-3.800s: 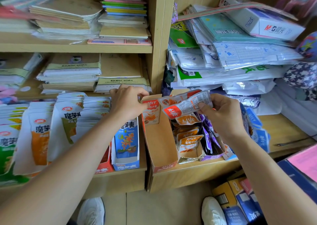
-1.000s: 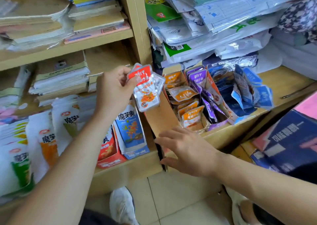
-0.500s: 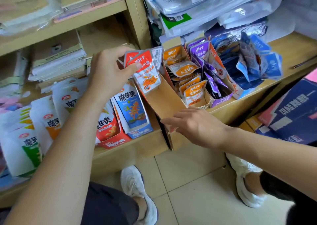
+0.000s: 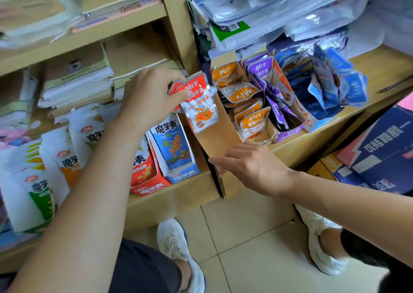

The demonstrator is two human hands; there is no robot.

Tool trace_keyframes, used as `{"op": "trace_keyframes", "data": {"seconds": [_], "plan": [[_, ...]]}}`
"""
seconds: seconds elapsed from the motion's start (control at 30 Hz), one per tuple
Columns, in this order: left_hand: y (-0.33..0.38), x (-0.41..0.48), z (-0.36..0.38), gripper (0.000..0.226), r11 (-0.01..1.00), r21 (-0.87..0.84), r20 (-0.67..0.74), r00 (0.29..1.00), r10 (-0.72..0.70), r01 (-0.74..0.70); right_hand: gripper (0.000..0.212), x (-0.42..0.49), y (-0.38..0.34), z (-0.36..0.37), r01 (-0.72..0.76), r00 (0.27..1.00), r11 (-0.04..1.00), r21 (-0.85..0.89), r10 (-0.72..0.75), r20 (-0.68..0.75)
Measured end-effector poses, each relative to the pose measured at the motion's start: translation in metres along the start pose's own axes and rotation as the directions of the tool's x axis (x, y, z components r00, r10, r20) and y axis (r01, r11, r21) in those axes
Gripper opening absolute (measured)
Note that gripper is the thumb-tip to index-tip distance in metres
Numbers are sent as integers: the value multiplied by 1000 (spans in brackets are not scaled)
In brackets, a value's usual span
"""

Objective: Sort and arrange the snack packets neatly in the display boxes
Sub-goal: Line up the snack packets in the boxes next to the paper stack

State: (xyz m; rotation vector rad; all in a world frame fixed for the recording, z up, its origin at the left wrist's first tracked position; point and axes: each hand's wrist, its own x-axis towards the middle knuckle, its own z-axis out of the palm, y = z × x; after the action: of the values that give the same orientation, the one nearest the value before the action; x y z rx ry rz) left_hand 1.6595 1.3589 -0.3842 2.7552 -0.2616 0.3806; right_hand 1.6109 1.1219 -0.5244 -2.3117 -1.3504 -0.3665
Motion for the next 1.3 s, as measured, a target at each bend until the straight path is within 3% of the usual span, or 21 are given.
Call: {"op": "trace_keyframes", "data": {"seconds": [0.13, 0.33, 0.47, 0.6, 0.73, 0.9, 1.0, 1.13, 1.2, 1.3], "plan": [[-1, 9, 1, 19, 985, 154, 80, 995, 65, -77, 59, 0, 1, 2, -27, 1000, 1000, 5, 27, 7], [-1, 17, 11, 26, 990, 120, 153, 986, 60, -78, 62, 1, 0, 3, -37, 999, 999, 5, 37, 38], [2, 18, 23, 55, 998, 61, 67, 998, 0, -4, 60, 2, -1, 0, -39, 998, 999, 5, 39, 53], [-2, 12, 36, 46, 982, 186, 37, 999, 21, -28, 59, 1, -1, -2, -25, 997, 1000, 18, 23, 73], [-5, 7, 44, 52, 966, 253, -15, 998, 66, -60, 58, 1, -1, -5, -25, 996, 1000, -14, 27, 81], [-10, 7, 44, 47, 935, 352, -244, 968, 57, 34, 64, 0, 1, -4, -18, 998, 999, -33, 20, 63], [-10, 7, 44, 44, 955, 269, -316, 948, -32, 122, 73, -2, 2, 1, 12, 995, 1000, 20, -13, 97], [-18, 12, 51, 25, 973, 160, -249, 961, -122, 165, 86, 0, 3, 1, 87, 988, 991, 104, -99, 120], [-19, 14, 52, 16, 969, 178, -240, 962, -127, 172, 76, 4, 1, -2, 134, 981, 987, 92, -145, 126], [-16, 14, 51, 22, 979, 120, -236, 962, -134, 166, 47, 6, -1, -10, 128, 988, 991, -27, -125, 88]]}}
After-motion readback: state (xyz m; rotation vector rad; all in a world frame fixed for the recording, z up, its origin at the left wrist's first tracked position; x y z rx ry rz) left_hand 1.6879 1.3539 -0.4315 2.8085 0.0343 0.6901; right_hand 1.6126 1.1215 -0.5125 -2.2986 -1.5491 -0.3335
